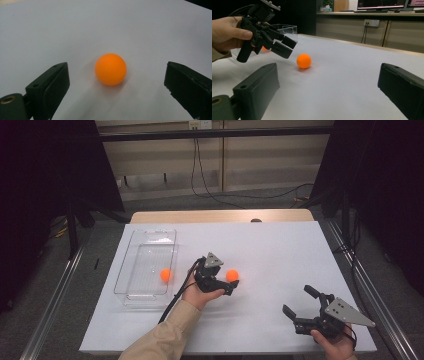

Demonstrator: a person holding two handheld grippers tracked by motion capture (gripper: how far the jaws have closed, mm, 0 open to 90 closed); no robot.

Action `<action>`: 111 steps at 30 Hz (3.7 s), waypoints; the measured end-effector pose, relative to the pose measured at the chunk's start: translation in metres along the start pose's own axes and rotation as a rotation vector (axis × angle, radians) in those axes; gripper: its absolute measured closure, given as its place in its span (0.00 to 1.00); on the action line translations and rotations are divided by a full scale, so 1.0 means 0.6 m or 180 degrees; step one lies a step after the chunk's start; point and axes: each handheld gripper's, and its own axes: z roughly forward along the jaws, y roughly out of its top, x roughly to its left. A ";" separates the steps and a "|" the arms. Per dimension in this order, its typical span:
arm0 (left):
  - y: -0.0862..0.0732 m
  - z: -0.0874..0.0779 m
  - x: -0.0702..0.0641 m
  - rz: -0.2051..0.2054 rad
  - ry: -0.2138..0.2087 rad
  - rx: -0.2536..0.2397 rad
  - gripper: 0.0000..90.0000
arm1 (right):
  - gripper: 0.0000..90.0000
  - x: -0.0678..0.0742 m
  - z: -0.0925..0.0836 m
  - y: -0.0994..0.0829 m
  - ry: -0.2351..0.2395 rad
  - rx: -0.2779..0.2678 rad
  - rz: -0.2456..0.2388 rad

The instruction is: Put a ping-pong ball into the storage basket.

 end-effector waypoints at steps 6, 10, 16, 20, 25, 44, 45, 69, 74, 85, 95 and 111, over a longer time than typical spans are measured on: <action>0.001 0.003 0.002 0.0005 0.0015 0.0006 0.07 | 0.03 0.000 0.000 0.000 0.0000 0.0000 -0.0004; 0.001 0.006 0.001 0.0010 0.0022 -0.0001 0.07 | 0.03 0.000 0.000 0.000 -0.0002 0.0001 0.0001; 0.001 0.011 0.002 0.0025 0.0036 0.0008 0.07 | 0.03 0.000 0.000 0.000 0.0000 0.0003 -0.0007; 0.001 0.015 0.003 0.0024 0.0034 0.0000 0.07 | 0.03 0.000 0.000 0.000 0.0000 0.0001 -0.0004; -0.001 0.020 0.001 0.0039 0.0035 0.0025 0.08 | 0.03 0.000 0.000 0.000 0.0000 0.0002 -0.0003; 0.003 0.034 -0.003 0.0042 -0.0012 0.0042 0.09 | 0.03 -0.001 -0.001 0.000 -0.0003 0.0001 -0.0007; 0.003 0.035 -0.003 0.0047 -0.0009 0.0046 0.09 | 0.03 -0.001 -0.001 0.000 -0.0002 0.0001 -0.0007; 0.004 0.047 0.005 0.0018 -0.0024 0.0075 0.14 | 0.03 -0.001 0.000 0.000 0.0001 0.0004 -0.0006; 0.003 0.052 0.005 0.0025 -0.0029 0.0113 0.16 | 0.03 -0.001 0.000 0.000 0.0007 0.0003 -0.0008; 0.004 0.058 0.006 0.0065 -0.0037 0.0134 0.24 | 0.03 -0.002 0.000 0.000 0.0007 0.0011 0.0002; 0.002 0.062 0.009 0.0088 -0.0036 0.0216 0.31 | 0.03 -0.002 0.000 0.000 0.0004 0.0005 0.0001; 0.000 0.071 0.012 0.0121 -0.0033 0.0300 0.42 | 0.03 -0.002 0.000 -0.001 0.0003 0.0006 0.0007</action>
